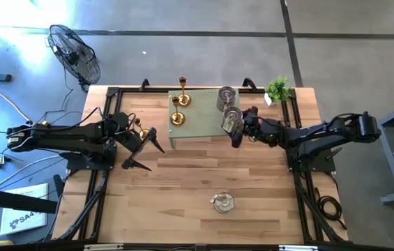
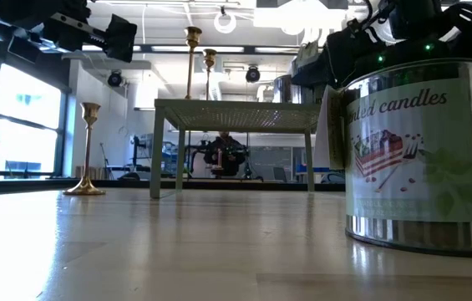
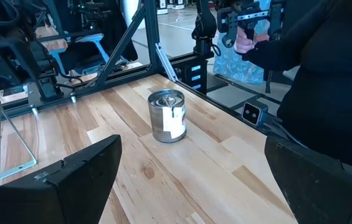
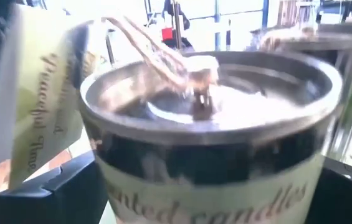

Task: Pick & Place candle stick holders
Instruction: Put the left silver scented candle on the shelf

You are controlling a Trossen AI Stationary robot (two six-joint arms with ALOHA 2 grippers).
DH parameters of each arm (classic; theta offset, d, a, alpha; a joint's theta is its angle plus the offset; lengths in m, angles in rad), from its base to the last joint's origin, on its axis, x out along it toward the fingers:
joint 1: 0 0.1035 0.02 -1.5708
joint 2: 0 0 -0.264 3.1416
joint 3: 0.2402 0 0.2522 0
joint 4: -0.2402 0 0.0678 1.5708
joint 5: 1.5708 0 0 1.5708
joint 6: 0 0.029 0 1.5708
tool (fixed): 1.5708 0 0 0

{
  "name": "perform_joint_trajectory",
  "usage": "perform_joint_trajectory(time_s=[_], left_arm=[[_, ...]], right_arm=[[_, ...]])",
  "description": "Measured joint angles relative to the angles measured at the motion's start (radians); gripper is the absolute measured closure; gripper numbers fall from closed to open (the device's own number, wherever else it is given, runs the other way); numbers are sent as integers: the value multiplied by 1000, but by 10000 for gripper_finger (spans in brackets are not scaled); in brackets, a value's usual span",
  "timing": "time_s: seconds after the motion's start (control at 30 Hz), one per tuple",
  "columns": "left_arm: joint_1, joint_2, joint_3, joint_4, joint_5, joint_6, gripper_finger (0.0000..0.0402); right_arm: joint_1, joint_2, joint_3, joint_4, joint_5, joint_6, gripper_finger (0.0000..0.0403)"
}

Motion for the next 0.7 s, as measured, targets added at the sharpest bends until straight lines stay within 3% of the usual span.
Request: perform_joint_trajectory(time_s=[0.7], left_arm=[[0, 0, 0, 1, 0, -7, 14]], right_arm=[[0, -1, 1, 183, -15, -139, 3]])
